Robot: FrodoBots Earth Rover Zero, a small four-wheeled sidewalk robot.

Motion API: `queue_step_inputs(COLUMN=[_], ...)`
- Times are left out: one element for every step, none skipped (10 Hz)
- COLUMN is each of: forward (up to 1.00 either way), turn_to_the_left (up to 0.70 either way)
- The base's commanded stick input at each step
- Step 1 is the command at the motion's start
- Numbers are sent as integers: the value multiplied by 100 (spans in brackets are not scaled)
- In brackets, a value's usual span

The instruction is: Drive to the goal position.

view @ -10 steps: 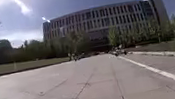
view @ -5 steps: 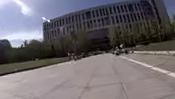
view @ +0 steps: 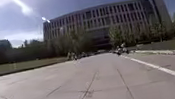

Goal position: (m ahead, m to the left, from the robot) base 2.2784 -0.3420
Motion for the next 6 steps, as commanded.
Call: queue_step_inputs(forward=[50,50,50,50,50,50], turn_to_the_left=[0,0,0,0,0,0])
